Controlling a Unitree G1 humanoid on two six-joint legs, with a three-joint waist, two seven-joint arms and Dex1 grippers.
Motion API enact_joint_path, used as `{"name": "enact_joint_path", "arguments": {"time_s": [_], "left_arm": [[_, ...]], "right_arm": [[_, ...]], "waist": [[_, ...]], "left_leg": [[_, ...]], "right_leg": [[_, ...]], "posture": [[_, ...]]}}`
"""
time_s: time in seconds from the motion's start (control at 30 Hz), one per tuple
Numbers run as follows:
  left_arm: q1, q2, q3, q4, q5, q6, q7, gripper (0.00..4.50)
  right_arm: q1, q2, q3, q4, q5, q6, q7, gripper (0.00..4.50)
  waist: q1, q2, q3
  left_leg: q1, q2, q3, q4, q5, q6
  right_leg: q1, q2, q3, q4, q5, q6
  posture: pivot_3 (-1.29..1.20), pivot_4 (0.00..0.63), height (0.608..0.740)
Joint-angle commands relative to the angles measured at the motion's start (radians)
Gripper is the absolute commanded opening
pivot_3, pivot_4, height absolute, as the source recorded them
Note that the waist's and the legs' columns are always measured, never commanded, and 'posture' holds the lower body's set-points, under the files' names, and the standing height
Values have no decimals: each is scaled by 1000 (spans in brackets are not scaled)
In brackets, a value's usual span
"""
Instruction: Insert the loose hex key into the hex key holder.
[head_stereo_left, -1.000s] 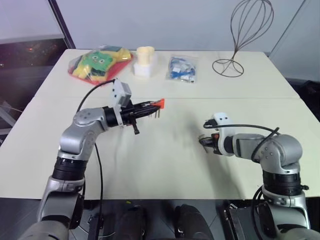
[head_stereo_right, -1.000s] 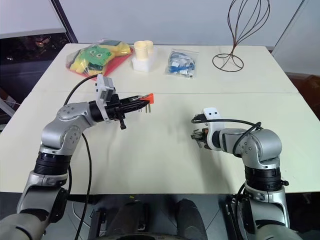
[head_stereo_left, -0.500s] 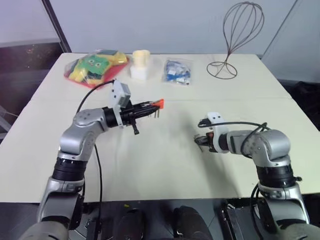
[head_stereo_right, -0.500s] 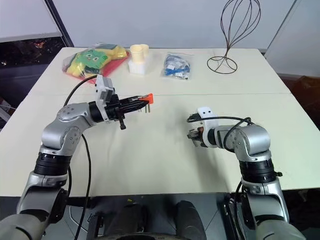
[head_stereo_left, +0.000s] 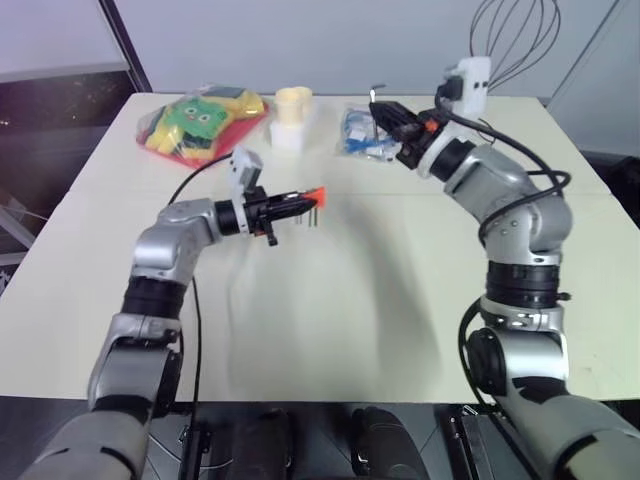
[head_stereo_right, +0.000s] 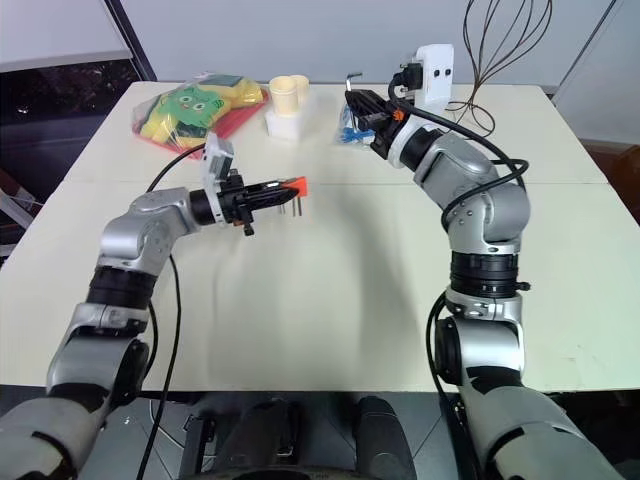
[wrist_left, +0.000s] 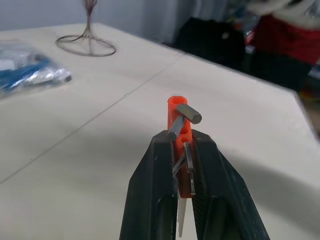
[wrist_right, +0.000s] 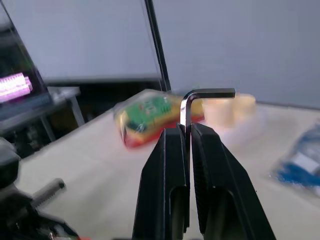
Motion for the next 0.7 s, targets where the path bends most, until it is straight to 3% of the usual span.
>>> {"name": "enact_joint_path", "arguments": {"time_s": [0.03,0.23,0.7], "left_arm": [[-84,-22,27,45,-25,-14,-50,0],[-136,-46,31,113,-10,-47,-75,0],[-186,-70,54,209,20,-123,-87,0]], "right_arm": [[-1,36,-10,-43,29,-70,-1,44],[38,105,7,-81,39,-114,-45,44],[110,125,44,-170,82,-83,-82,44]], "waist": [[-4,0,0],[-10,0,0],[-6,0,0]], "left_leg": [[0,0,0,0,0,0],[1,2,0,-1,0,0],[1,2,0,-1,1,-1]], "right_leg": [[0,0,0,0,0,0],[-2,1,0,2,0,0],[-2,2,0,3,0,0]], "posture": [[0,150,740],[0,150,740],[0,150,740]]}}
